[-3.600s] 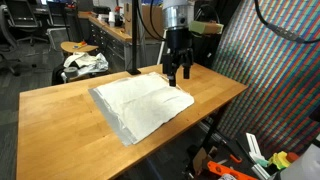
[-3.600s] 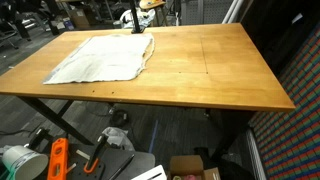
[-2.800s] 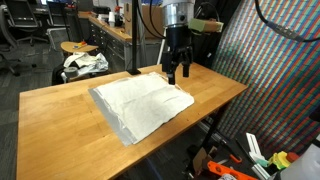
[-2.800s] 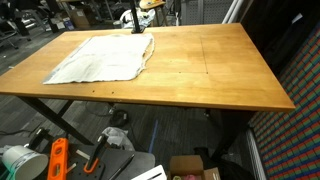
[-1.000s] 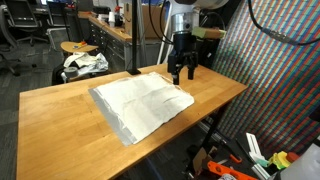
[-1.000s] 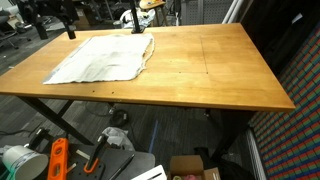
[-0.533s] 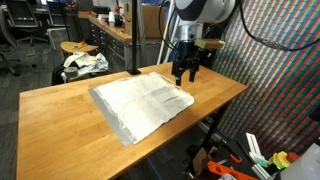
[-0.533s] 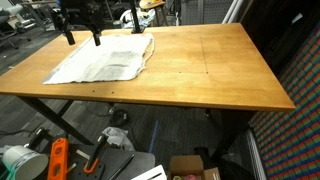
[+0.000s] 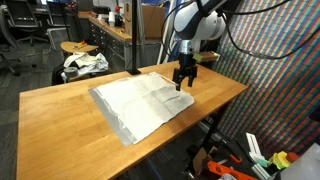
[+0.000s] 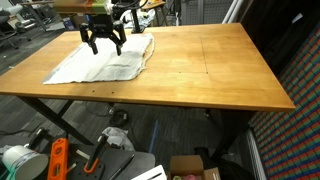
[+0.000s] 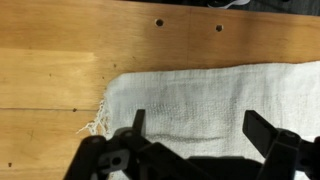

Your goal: Fold the cloth on the table

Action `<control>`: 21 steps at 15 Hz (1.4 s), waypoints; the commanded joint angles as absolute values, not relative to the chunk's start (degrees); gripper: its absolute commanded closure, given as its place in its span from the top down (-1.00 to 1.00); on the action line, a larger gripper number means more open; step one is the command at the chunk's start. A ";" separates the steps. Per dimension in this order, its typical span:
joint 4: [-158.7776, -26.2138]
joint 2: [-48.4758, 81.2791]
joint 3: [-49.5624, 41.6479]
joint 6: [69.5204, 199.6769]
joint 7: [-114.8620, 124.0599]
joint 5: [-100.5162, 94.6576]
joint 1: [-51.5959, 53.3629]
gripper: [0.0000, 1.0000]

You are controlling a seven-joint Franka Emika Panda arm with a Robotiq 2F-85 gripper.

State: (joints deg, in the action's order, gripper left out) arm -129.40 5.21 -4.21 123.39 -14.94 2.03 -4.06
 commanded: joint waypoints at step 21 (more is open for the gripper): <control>-118.04 22.04 -4.03 125.97 -20.90 8.74 -11.88 -0.30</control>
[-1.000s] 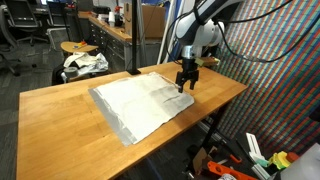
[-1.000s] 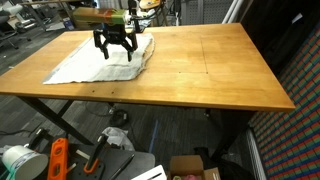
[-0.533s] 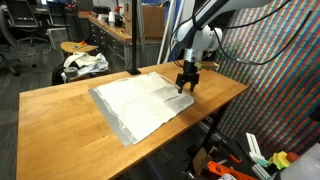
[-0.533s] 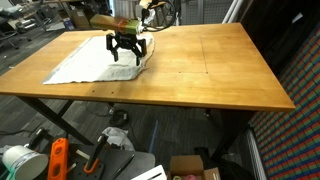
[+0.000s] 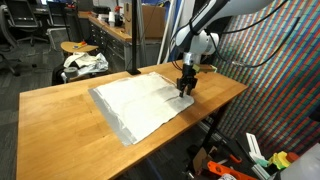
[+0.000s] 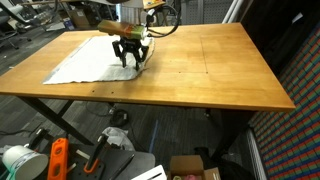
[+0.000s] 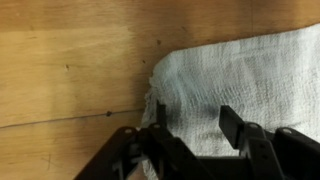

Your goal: Fold the cloth on the table

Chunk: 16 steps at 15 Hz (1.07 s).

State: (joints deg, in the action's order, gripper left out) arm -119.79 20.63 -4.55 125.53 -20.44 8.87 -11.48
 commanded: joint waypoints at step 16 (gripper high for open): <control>-119.21 17.80 -2.33 124.36 -7.70 4.13 -4.76 -0.98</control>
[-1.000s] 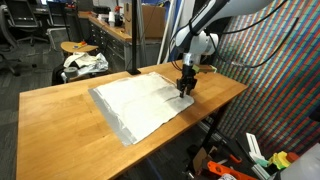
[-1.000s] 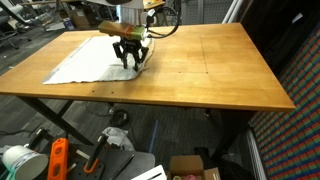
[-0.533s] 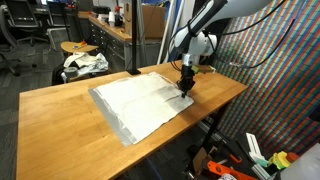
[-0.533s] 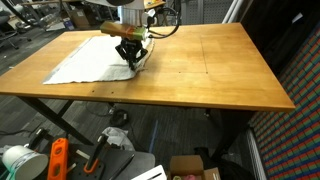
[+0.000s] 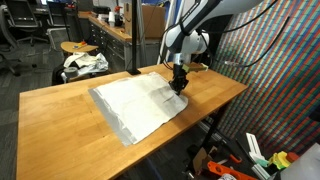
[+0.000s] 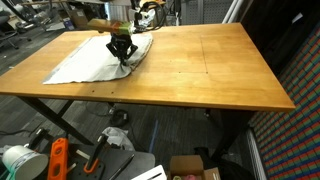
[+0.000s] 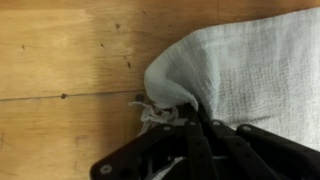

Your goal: Fold the cloth on the table

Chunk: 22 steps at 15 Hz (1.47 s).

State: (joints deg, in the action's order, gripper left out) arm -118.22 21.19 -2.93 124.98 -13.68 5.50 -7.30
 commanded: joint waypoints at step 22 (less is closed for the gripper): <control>-126.17 8.42 3.82 128.90 13.90 -3.43 8.13 -0.98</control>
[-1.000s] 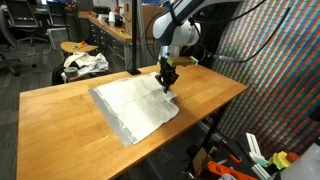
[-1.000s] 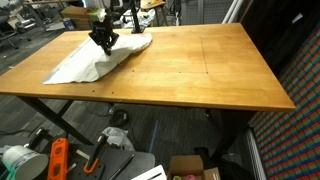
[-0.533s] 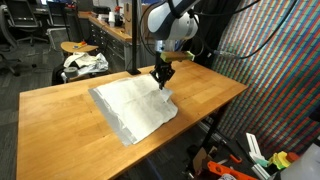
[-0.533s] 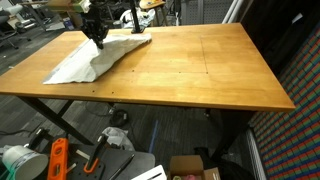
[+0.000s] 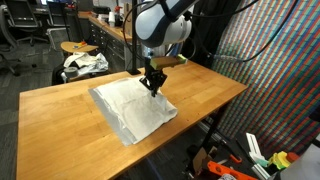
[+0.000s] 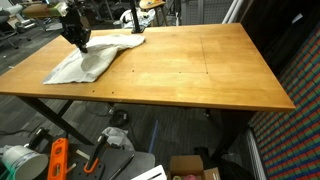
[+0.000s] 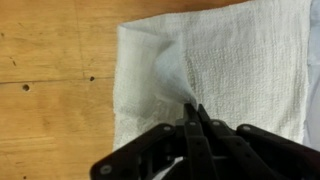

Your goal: Fold the cloth on the table

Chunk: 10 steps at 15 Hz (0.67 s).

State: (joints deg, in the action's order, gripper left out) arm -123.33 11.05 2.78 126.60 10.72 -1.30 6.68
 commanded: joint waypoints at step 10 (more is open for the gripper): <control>-127.10 9.25 6.39 132.74 25.78 -11.45 13.92 -0.98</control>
